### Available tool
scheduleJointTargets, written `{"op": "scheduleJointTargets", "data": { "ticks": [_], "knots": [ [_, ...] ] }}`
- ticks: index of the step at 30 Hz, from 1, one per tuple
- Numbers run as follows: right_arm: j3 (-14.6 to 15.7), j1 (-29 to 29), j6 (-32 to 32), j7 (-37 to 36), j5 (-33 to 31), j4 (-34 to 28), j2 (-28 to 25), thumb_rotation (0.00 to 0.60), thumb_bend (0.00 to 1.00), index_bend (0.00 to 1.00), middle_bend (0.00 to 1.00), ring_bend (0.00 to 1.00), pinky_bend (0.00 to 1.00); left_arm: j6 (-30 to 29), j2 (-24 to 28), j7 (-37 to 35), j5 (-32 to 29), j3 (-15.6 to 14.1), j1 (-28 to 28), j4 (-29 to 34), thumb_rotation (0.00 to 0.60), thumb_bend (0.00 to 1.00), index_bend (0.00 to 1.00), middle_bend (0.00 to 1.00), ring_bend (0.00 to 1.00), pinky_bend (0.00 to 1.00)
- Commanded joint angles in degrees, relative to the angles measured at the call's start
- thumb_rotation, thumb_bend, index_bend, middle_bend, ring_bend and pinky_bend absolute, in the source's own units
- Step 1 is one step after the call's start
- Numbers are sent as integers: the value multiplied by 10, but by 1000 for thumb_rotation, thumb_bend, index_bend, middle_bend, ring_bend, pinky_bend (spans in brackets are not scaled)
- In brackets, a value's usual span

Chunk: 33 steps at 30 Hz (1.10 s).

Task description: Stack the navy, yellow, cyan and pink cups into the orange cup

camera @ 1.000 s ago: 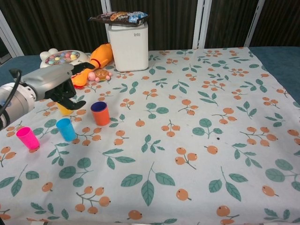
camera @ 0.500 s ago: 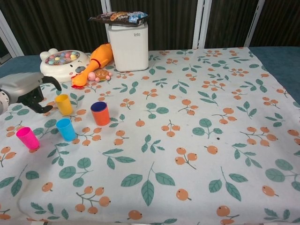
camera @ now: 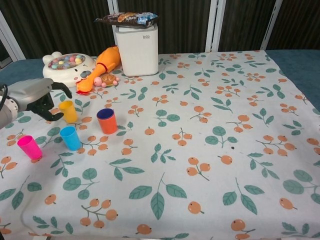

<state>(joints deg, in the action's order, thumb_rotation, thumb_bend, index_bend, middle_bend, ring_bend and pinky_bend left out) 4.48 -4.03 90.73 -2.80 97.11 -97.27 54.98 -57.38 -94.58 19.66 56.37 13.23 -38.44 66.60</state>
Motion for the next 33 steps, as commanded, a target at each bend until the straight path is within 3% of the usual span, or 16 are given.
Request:
{"op": "scheduleJointTargets", "data": {
  "ticks": [1,23,26,33],
  "knots": [
    [0,1,-3,3,-1,-1,1,600,213,0,0,0,0,1,-4,-1,3,1,-2,-3,600,363,297,1000,1000,1000],
    [-2,1,-4,5,-5,-3,1,600,213,0,0,0,0,0,-16,-22,19,7,-5,-23,600,363,507,1000,1000,1000],
    [-2,1,-4,4,-4,-3,0,600,212,0,0,0,0,-16,1,-35,32,13,0,5,600,364,518,1000,1000,1000],
    [0,2,-7,4,-1,-4,0,600,213,0,0,0,0,-58,80,-49,61,30,17,176,600,363,522,1000,1000,1000]
  ]
}}
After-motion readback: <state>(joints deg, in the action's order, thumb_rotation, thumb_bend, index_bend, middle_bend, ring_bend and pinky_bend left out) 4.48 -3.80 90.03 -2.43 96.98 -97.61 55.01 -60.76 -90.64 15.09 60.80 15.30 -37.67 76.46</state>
